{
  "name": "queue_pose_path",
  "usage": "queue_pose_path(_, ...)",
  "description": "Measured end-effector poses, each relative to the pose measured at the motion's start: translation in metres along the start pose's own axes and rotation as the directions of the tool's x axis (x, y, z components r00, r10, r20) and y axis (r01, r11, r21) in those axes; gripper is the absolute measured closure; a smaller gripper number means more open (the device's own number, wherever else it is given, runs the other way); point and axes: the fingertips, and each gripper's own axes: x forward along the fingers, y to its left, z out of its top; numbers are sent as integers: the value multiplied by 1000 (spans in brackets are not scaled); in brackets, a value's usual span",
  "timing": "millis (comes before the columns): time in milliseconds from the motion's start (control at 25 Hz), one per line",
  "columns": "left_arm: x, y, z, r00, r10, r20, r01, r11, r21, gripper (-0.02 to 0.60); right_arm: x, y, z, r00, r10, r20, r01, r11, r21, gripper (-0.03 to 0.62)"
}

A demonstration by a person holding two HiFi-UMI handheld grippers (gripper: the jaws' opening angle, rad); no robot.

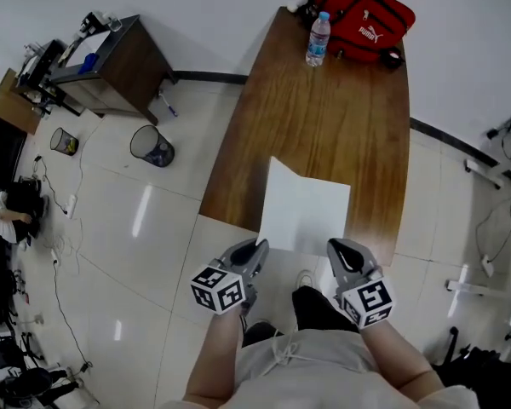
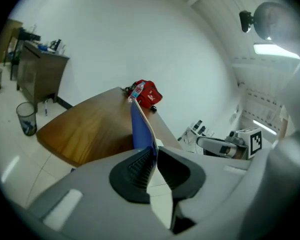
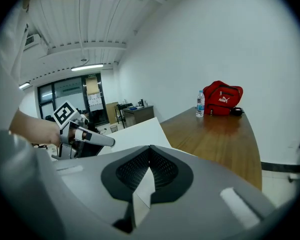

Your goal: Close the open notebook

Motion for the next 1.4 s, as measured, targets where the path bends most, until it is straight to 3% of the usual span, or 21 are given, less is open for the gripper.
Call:
queue_pose_path(280, 43, -73, -6, 982, -127, -140, 149, 975, 163, 544, -49, -21, -1, 988, -147, 54, 143, 988, 62, 592)
queue_pose_path(520, 97, -108, -47, 942, -217, -256, 267, 946, 181, 535, -91, -48, -30, 962, -273, 34, 265, 953, 145, 592)
queue_pose_path(760, 137, -121, -98, 875, -221, -431, 343, 911, 230, 523, -114, -65, -60, 940, -340, -11, 335, 919, 210, 592)
queue_pose_path(1040, 159, -110, -139, 807, -167, -567, 366, 894, 258, 518, -112, -87, -81, 932, -360, -36, 358, 904, 234, 592)
queue_pose_path(1200, 157, -113, -143, 805, -162, -571, 381, 879, 288, 501, -105, -83, -89, 934, -354, -37, 352, 902, 251, 592)
queue_pose_path(1400, 125, -134, -118, 858, -227, -461, 396, 864, 312, 485, -97, -54, -78, 942, -337, -3, 329, 918, 224, 592)
